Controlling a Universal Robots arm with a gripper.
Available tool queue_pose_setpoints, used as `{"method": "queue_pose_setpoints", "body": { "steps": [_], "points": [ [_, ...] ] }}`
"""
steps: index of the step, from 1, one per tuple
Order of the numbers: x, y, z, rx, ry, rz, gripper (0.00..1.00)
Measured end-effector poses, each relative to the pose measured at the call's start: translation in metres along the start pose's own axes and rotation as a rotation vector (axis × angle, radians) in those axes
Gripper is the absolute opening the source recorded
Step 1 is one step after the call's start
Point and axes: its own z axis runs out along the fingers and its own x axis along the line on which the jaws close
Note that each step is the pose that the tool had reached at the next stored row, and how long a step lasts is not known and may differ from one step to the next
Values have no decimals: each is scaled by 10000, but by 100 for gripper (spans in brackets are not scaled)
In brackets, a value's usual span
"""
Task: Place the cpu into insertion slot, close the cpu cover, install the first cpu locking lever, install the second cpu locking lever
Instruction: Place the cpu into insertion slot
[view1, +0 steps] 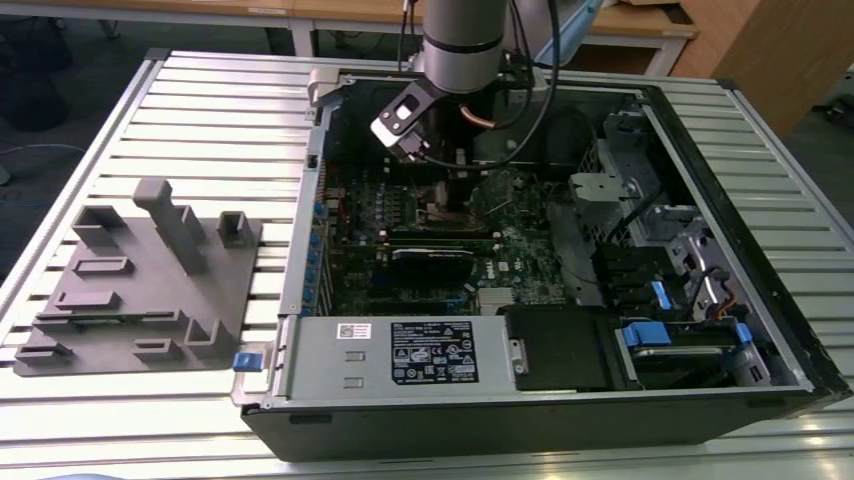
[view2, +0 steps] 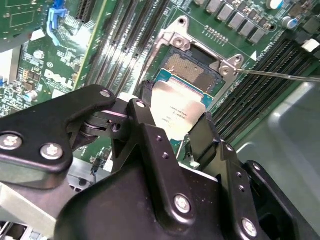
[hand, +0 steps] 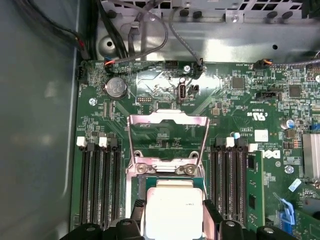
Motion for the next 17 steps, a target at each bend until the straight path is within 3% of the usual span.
{"method": "queue_pose_setpoints", "body": {
  "steps": [17],
  "points": [
    [10,-21,49,4,1,55,54]
  ]
}}
